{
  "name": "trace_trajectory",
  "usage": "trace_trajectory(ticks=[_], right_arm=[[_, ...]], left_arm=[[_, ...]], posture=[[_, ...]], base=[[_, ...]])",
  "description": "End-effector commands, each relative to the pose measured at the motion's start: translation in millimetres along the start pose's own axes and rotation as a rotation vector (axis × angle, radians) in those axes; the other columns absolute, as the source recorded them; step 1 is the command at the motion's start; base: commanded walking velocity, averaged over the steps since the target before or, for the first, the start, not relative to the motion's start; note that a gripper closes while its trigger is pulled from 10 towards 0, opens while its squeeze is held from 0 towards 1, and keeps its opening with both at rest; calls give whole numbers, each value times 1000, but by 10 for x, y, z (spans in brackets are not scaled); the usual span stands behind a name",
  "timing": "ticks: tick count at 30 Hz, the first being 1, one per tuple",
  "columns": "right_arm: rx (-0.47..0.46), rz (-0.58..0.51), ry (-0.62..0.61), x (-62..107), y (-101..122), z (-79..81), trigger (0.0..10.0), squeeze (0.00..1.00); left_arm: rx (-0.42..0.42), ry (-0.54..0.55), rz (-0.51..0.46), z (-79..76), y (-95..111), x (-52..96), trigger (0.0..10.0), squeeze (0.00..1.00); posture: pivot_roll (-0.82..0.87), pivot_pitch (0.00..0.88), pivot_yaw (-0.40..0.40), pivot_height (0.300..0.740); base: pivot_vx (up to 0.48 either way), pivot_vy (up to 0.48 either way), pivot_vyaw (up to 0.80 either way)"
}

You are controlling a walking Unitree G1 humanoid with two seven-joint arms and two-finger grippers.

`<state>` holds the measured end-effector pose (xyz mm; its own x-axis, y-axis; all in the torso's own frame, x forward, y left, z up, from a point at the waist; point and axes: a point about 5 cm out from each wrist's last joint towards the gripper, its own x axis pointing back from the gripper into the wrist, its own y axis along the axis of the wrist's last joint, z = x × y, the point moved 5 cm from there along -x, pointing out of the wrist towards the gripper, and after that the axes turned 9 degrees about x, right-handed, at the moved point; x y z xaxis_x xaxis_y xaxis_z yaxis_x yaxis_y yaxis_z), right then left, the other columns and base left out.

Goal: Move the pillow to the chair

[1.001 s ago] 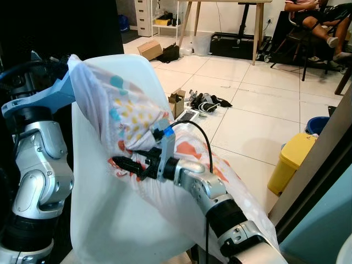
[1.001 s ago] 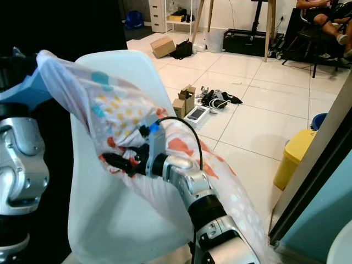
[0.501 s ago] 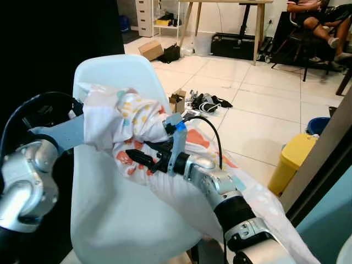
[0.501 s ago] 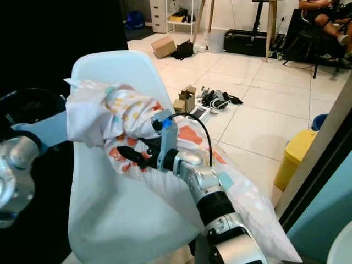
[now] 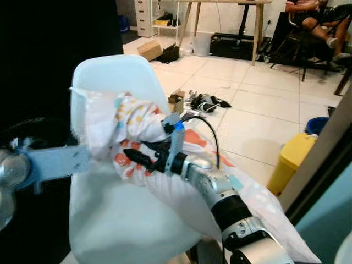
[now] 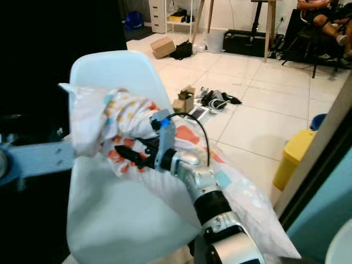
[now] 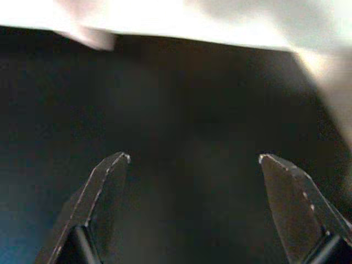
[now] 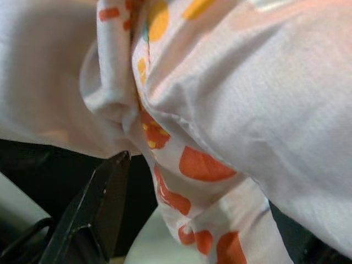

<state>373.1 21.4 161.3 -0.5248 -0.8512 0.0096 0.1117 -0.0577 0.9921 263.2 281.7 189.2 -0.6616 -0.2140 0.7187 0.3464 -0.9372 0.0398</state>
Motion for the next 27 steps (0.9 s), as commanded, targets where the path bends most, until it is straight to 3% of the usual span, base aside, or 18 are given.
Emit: trace_trajectory(ticks=[1, 3, 4, 5, 7, 8, 10, 14, 15, 17, 19, 20, 23, 24, 27], right_arm=[[-8, 2, -3, -14, -23, 2, 10000, 0], [-10, 2, 1, -17, -24, 8, 10000, 0], [-13, 0, 8, -20, -19, 17, 10000, 0], [-13, 0, 8, -20, -19, 17, 10000, 0], [-16, -10, 29, -20, 3, 35, 10000, 0], [-16, -10, 29, -20, 3, 35, 10000, 0], [-34, -51, 76, -11, 82, 86, 10000, 0], [-58, -96, 127, 5, 169, 149, 10000, 0], [-102, -163, 255, 80, 305, 300, 10000, 0], [-118, -199, 359, 160, 384, 423, 10000, 0], [-118, -199, 359, 160, 384, 423, 10000, 0], [-128, -206, 399, 197, 403, 467, 10000, 0], [-112, -212, 519, 352, 433, 581, 10000, 0], [-112, -212, 519, 352, 433, 581, 10000, 0], [-122, -288, 469, 417, 596, 422, 10000, 0]], left_arm=[[-29, -126, 22, -227, -76, 109, 10000, 0], [-46, -172, 19, -310, -80, 147, 10000, 0], [-54, -232, -54, -416, 28, 211, 10000, 0], [-54, -232, -54, -416, 28, 211, 10000, 0], [-101, -308, -222, -546, 290, 378, 10000, 0], [-101, -308, -222, -546, 290, 378, 10000, 0], [-122, -332, -394, -586, 523, 580, 10000, 0], [-111, -315, -509, -547, 651, 727, 10000, 0], [-62, -218, -623, -332, 757, 883, 10000, 0], [-34, -161, -711, -220, 818, 999, 10000, 0], [-34, -161, -711, -220, 818, 999, 10000, 0], [-20, -137, -756, -181, 851, 1042, 10000, 0], [39, 69, -865, 181, 960, 1155, 10000, 0], [39, 69, -865, 181, 960, 1155, 10000, 0], [163, 266, -1036, 558, 1239, 1277, 10000, 0]], posture=[[-109, 19, -10, 571], [-109, 19, -10, 571], [-100, 22, -16, 571], [-100, 22, -16, 571], [-100, 22, -16, 571], [-100, 22, -16, 571], [-95, 24, -11, 571], [-95, 24, -11, 571], [-97, 26, -5, 571], [-98, 26, -1, 571], [-98, 26, -1, 571], [-98, 26, -1, 571], [-100, 27, 0, 571], [-100, 27, 0, 571], [-111, 25, 3, 571]], base=[[0, 0, 0], [0, 0, 0], [0, 0, 0], [0, 0, 0], [0, 0, 0], [0, 0, 0], [0, 0, 0], [0, 0, 0], [0, 0, 0], [0, 0, 0], [0, 0, 0], [0, 0, 0], [0, 0, 0], [0, 0, 0], [0, 0, 0]])
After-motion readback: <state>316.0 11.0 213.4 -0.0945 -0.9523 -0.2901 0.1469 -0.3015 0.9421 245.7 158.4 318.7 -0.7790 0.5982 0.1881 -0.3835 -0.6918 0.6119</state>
